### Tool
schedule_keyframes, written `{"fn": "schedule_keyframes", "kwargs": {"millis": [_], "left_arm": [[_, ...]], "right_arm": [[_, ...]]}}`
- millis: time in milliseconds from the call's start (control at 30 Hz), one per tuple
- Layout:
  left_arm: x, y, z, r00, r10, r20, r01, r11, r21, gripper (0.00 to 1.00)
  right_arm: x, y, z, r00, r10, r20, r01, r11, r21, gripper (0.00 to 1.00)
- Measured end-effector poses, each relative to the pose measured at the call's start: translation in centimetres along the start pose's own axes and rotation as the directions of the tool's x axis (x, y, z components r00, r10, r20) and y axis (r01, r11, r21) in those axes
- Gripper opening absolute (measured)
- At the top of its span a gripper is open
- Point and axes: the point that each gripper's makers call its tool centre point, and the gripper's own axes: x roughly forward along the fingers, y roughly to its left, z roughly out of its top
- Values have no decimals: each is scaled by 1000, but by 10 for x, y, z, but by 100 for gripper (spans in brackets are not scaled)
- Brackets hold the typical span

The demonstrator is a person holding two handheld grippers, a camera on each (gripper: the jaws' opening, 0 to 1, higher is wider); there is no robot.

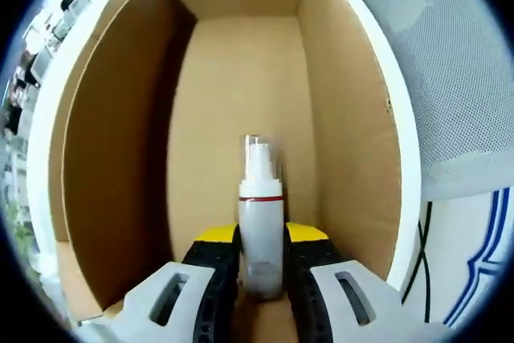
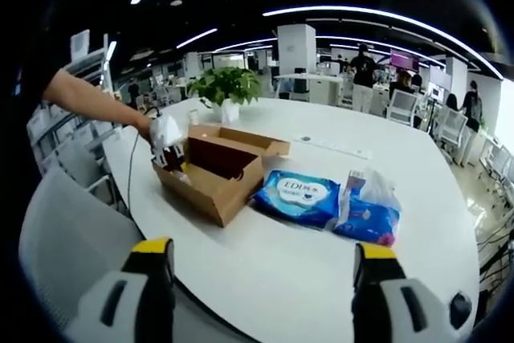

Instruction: Operate the shoe box by opening the lid, removing the specified soft item, and placing it in the target area until the item is outside and the box remains undamaged.

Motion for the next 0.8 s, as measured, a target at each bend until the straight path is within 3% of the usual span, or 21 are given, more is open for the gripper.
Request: {"fn": "schedule_keyframes", "kwargs": {"millis": [500,800], "left_arm": [[-28,4,8,998,68,17,-68,998,4,19],[-57,8,25,988,140,72,-142,989,27,19]], "right_arm": [[-2,11,11,999,31,45,-34,996,79,87],[1,22,20,997,53,54,-56,997,55,86]]}}
